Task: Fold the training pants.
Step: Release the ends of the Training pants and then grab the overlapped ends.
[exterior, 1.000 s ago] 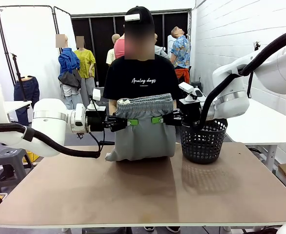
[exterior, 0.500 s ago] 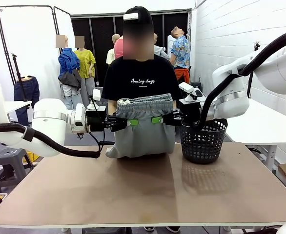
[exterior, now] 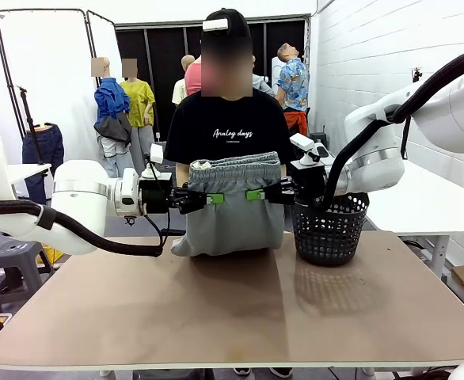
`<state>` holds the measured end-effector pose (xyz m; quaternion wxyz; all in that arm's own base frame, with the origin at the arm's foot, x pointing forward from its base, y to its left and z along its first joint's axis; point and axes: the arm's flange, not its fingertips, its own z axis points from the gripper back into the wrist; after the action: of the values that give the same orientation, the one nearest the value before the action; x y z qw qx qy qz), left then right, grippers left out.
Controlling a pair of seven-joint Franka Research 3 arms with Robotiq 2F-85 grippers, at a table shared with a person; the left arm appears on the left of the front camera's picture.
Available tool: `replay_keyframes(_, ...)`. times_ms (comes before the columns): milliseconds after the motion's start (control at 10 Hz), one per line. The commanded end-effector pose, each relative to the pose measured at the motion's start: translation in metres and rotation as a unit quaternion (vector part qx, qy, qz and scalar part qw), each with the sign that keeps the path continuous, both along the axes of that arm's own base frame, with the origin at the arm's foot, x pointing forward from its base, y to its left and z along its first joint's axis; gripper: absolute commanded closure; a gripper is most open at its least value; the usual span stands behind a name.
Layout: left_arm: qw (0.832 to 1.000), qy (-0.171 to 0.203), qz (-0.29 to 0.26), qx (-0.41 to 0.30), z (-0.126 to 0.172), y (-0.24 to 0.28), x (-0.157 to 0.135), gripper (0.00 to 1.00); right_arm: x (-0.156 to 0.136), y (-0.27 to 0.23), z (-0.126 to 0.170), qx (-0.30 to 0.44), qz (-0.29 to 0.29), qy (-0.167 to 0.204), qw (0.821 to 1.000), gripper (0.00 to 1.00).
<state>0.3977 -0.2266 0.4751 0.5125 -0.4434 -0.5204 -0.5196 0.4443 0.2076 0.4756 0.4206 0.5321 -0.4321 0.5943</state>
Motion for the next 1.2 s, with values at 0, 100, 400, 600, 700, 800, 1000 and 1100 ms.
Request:
replay_keyframes(0, 1.000, -0.002, 0.000, -0.001, 0.0018, -0.0006, -0.0004, 1.00, -0.0028, -0.0016, 0.0001, 0.007, 0.004, -0.004, 1.000, 1.00)
replay_keyframes(100, 1.000, -0.002, 0.000, -0.001, 0.0018, -0.0006, -0.0004, 1.00, -0.0028, -0.0016, 0.0001, 0.007, 0.004, -0.004, 1.000, 1.00)
replay_keyframes(400, 1.000, -0.002, 0.000, -0.001, 0.0018, -0.0006, -0.0004, 1.00, -0.0028, -0.0016, 0.0001, 0.007, 0.004, -0.004, 1.000, 1.00)
replay_keyframes(600, 1.000, -0.002, 0.000, -0.001, 0.0018, -0.0006, -0.0004, 1.00, -0.0028, -0.0016, 0.0001, 0.007, 0.004, -0.004, 1.000, 1.00)
replay_keyframes(700, 1.000, -0.002, 0.000, -0.001, 0.0018, -0.0006, -0.0004, 1.00, -0.0028, -0.0016, 0.0001, 0.007, 0.004, -0.004, 1.000, 1.00)
replay_keyframes(800, 1.000, -0.002, 0.000, -0.001, 0.0018, -0.0006, -0.0004, 1.00, -0.0028, -0.0016, 0.0001, 0.007, 0.004, -0.004, 1.000, 1.00)
replay_keyframes(1000, 1.000, -0.002, 0.000, -0.001, 0.0018, -0.0006, -0.0004, 1.00, -0.0028, -0.0016, 0.0001, 0.007, 0.004, -0.004, 1.000, 1.00)
replay_keyframes(1100, 1.000, -0.002, 0.000, -0.001, 0.0018, -0.0006, -0.0004, 1.00, -0.0028, -0.0016, 0.0001, 0.007, 0.004, -0.004, 1.000, 1.00)
